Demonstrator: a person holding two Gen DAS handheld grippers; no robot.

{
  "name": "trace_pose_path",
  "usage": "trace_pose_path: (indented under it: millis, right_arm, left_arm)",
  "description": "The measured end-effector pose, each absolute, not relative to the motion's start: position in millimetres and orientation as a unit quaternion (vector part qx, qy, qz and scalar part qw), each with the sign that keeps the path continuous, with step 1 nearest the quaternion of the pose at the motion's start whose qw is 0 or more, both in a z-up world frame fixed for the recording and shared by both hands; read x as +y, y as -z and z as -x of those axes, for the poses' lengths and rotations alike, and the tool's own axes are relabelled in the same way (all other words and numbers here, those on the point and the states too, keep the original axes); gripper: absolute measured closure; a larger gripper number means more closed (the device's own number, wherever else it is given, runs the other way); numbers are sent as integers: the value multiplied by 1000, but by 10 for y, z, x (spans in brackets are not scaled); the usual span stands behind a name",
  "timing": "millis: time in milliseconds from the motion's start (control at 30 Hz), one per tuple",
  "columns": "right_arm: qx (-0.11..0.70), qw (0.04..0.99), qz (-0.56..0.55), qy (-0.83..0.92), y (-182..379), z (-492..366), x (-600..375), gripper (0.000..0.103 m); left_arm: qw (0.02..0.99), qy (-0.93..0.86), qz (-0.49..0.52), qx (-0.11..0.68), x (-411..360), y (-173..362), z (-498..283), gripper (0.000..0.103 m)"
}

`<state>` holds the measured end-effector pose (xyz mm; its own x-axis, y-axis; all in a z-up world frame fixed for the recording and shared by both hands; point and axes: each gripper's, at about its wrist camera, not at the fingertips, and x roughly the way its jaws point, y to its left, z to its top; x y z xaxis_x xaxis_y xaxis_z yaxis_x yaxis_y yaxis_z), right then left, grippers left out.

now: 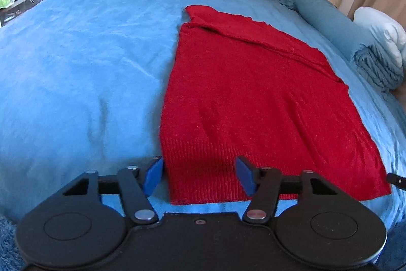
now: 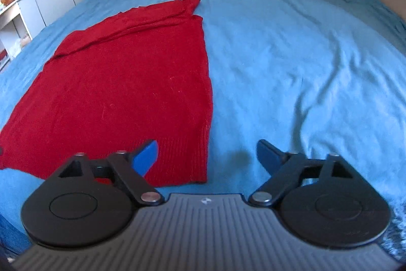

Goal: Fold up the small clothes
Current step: 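Close both tools on the red sweater hem and lift it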

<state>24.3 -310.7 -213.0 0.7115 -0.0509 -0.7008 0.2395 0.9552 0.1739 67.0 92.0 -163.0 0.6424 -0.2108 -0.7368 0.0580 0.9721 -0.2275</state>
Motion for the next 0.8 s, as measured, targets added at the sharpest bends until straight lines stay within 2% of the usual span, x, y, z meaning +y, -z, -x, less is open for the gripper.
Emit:
trace_pose_path:
  millis: [200, 367, 400, 433, 500, 667, 800]
  right_arm:
    - [391, 909, -136, 49, 2205, -276, -3039, 34]
    - [402, 904, -139, 42, 2265, -306, -2999, 41]
    - [403, 903, -142, 42, 2277, -308, -3004, 50]
    - [404, 903, -144, 41, 2283, -313, -3017, 55]
    - [402, 902, -152, 35, 2279, -311, -3033, 80]
    - [382, 908, -166, 28, 2163, -289, -3063, 82]
    - [343, 918, -198, 19, 1885, -290, -3155, 82]
  left_arm:
    - [903, 76, 82, 415, 917, 1651, -642, 56]
    - [899, 72, 98, 422, 983, 1678, -664, 68]
    - [897, 70, 99, 424, 990, 1686, -666, 74]
    - [896, 69, 97, 428, 991, 1692, -670, 83]
    - [893, 72, 99, 433, 997, 1692, -670, 96]
    - [890, 80, 110, 435, 1032, 1553, -686, 98]
    - [897, 108, 151, 401, 1136, 1204, -749, 98]
